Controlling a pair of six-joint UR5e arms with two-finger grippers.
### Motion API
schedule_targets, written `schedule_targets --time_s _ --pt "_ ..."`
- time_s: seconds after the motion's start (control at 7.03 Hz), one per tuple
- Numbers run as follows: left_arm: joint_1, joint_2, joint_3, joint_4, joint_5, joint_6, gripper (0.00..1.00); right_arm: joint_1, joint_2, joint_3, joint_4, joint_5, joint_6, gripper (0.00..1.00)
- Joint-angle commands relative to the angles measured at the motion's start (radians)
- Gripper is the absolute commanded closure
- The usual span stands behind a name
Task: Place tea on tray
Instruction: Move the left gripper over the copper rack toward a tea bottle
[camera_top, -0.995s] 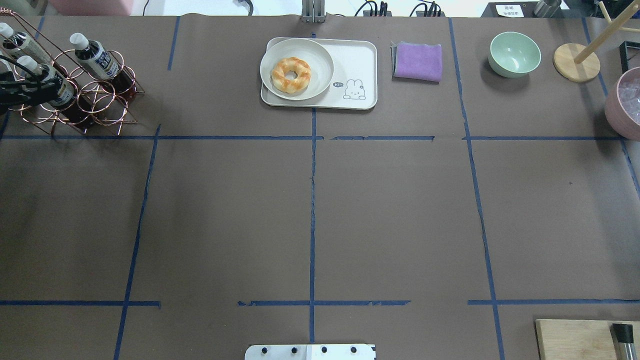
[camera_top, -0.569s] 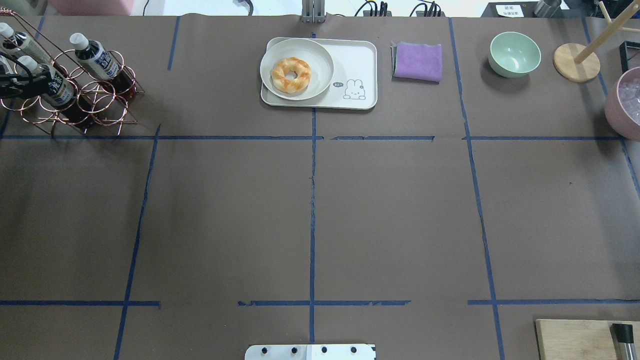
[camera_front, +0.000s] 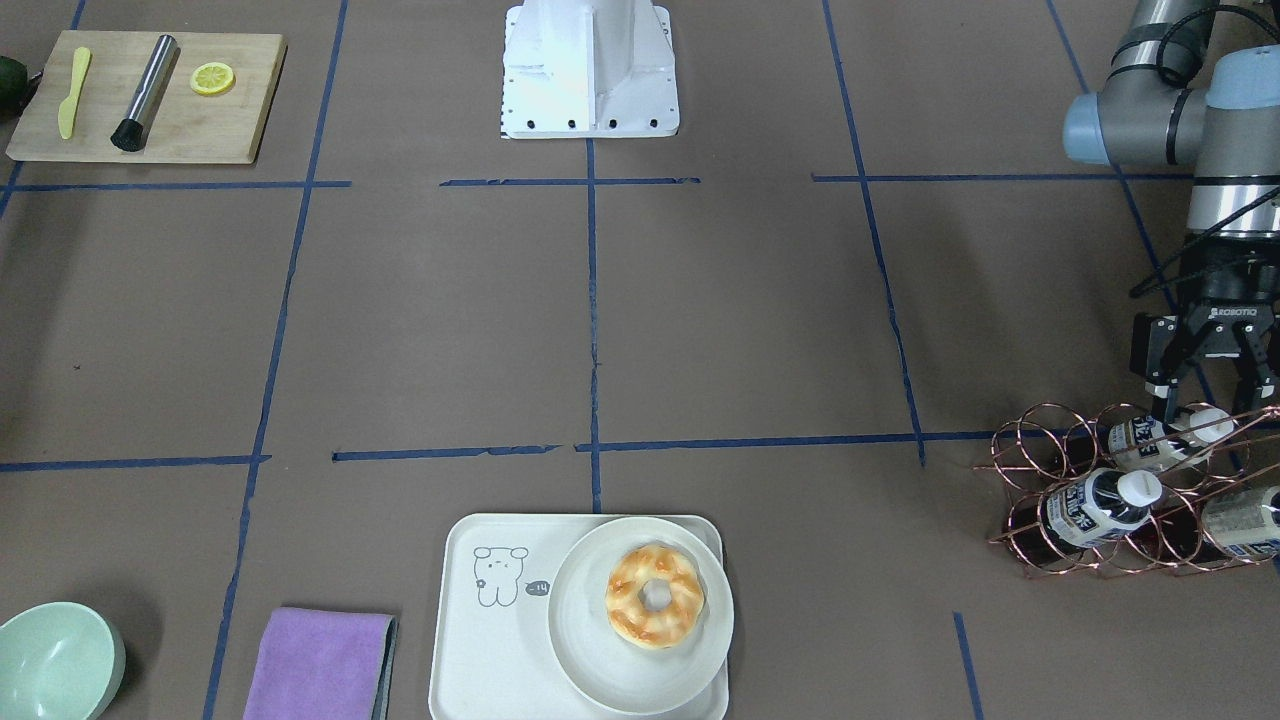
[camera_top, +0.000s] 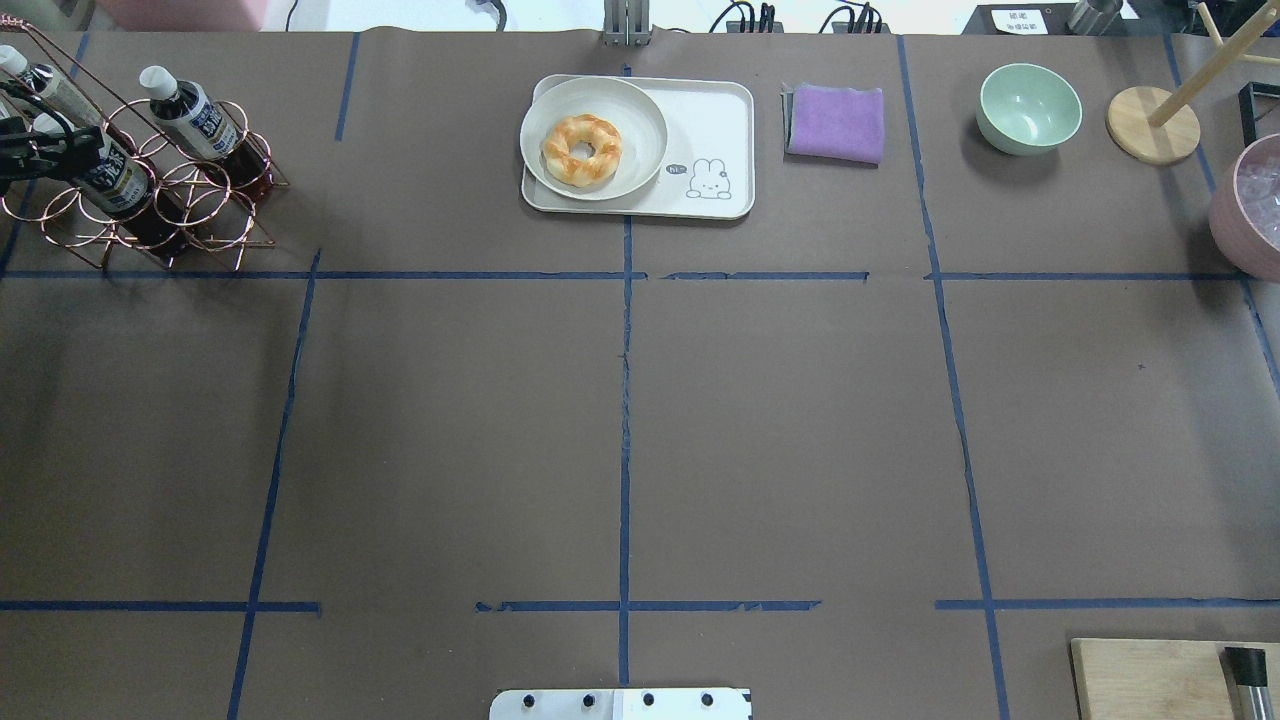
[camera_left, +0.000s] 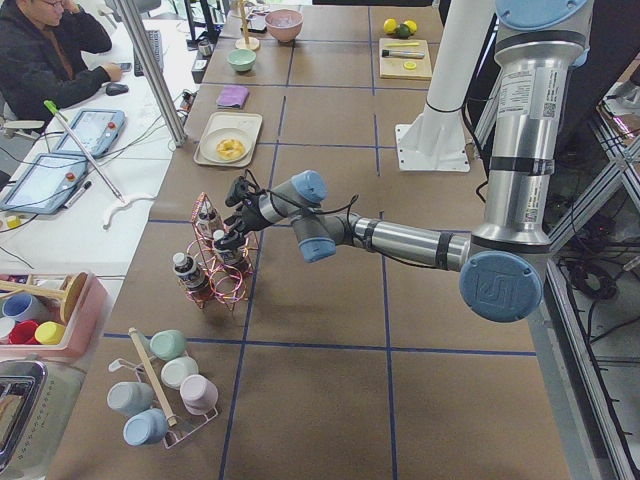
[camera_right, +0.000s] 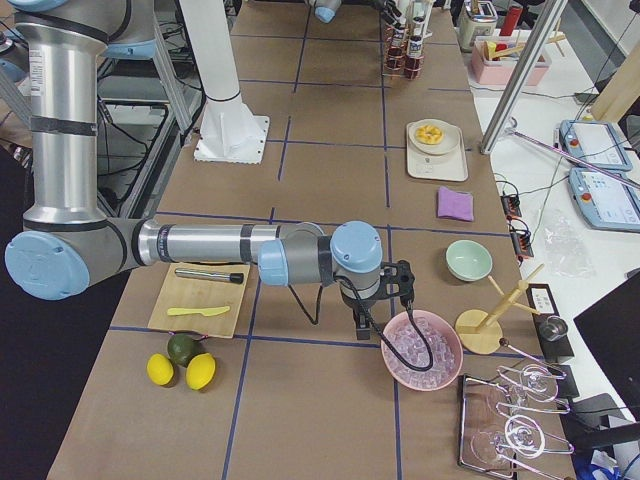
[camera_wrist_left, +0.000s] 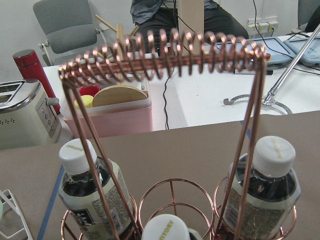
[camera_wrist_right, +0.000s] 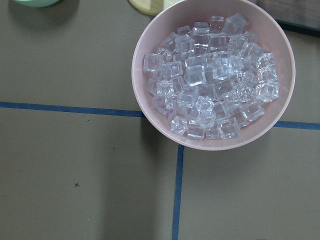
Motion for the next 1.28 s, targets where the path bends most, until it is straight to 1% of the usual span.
schedule_targets --time_s 0.0,0.57,0.85,1.0,1.14 --pt "-0.006 -0.007 0.008 0.000 0.000 0.000 0.32 0.000 0.000 0.000 0.000 0.000 0.000 0.00" --pt "-0.014 -0.009 0.022 0.000 -0.001 0.000 0.33 0.000 0.000 0.002 0.000 0.001 0.000 0.00" --pt "-0.015 -0.015 0.022 -0.002 -0.001 -0.003 0.38 0.001 0.000 0.002 0.000 0.001 0.000 0.00" --pt "-0.014 -0.015 0.022 0.000 -0.001 -0.003 0.46 0.000 0.000 0.002 0.000 0.000 -0.002 0.00" --pt "-0.014 -0.015 0.022 0.000 -0.001 -0.005 0.65 0.001 0.002 0.002 0.000 0.000 0.000 0.00"
